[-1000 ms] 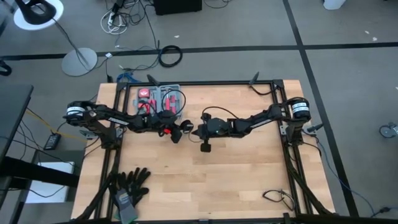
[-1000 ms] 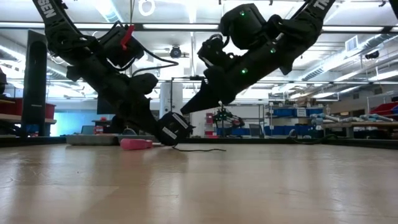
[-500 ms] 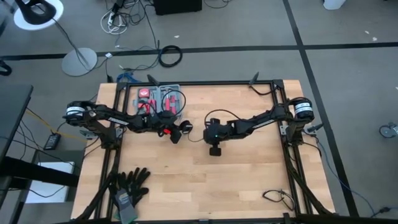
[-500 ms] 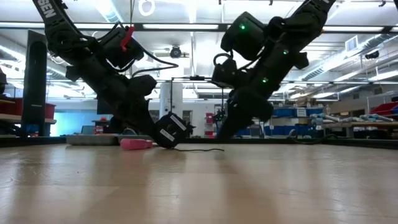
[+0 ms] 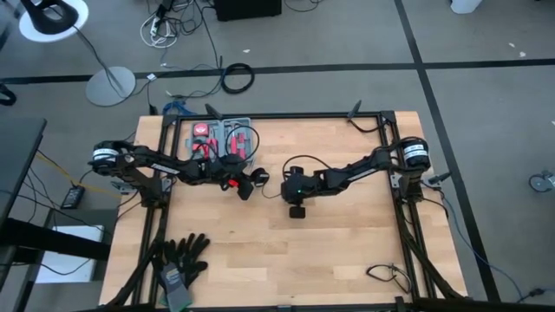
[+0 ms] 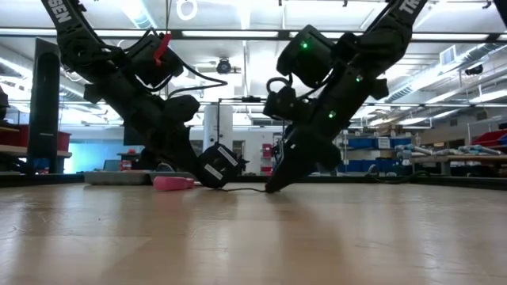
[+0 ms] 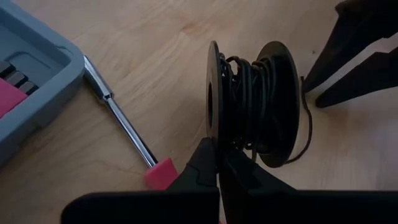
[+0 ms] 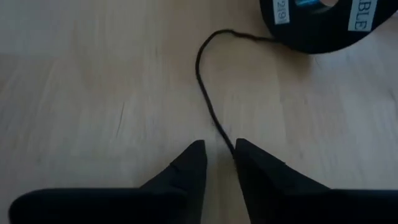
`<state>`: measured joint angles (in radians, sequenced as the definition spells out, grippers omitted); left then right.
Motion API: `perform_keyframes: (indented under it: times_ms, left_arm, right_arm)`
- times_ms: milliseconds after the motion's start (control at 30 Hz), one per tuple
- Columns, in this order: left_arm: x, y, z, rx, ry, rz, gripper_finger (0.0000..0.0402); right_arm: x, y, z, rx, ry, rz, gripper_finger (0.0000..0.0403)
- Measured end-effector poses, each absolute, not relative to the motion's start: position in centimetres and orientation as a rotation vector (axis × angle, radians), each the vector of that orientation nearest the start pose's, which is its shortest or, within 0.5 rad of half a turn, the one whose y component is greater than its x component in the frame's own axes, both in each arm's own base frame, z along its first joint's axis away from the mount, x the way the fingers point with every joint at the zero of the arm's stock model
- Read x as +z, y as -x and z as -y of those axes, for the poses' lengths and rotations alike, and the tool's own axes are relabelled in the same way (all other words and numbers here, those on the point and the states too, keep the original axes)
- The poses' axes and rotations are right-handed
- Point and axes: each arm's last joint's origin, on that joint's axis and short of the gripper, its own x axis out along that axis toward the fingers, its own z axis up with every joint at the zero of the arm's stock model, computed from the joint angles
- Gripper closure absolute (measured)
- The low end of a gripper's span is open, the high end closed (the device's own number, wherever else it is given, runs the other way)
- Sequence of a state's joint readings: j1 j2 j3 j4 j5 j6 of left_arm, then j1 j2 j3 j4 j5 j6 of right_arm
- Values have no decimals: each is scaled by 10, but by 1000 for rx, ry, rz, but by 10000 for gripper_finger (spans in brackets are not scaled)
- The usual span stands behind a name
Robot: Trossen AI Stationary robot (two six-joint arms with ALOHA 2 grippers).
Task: Coil cords
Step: Coil the black wire onto the spool
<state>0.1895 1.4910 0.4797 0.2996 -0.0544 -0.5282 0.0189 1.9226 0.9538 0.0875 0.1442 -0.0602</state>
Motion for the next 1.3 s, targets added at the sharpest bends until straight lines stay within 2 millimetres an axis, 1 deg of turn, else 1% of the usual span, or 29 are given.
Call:
perform_keyframes:
  times_ms: [100,167,233,333,367,600,700,900,1000,1100,1200,1300]
  left_arm:
    - [128,-248,-49,415,552,-635,401]
    - [128,-248,-49,414,552,-637,401]
    - [128,-248,-49,414,553,-638,401]
    - [128,-248,-49,414,553,-638,401]
    - [128,-248,-49,414,553,-638,401]
    - [128,-248,-49,414,553,-637,401]
    - [128,-248,-49,414,552,-636,401]
    - [128,-248,-49,413,552,-633,401]
    - [128,-248,-49,413,553,-633,401]
    - [128,-248,-49,404,556,-636,401]
    - [128,-248,-49,394,560,-639,401]
    - [128,-248,-48,391,561,-640,401]
  right_arm:
    - [106,-362,-2,-107,118,-873,310]
    - [105,-363,-2,-106,117,-868,320]
    - [105,-363,-3,-103,120,-860,339]
    - [106,-365,-3,-99,122,-842,385]
    - [106,-365,-3,-93,124,-837,393]
    - [114,-370,-5,-76,147,-737,401]
    - [129,-382,-5,-65,176,-656,401]
    - [155,-402,-5,-57,259,-565,402]
    - [167,-409,1,-147,315,-533,402]
    - [171,-411,11,-244,352,-538,402]
    - [170,-410,23,-330,350,-571,402]
    - [165,-406,31,-350,297,-626,403]
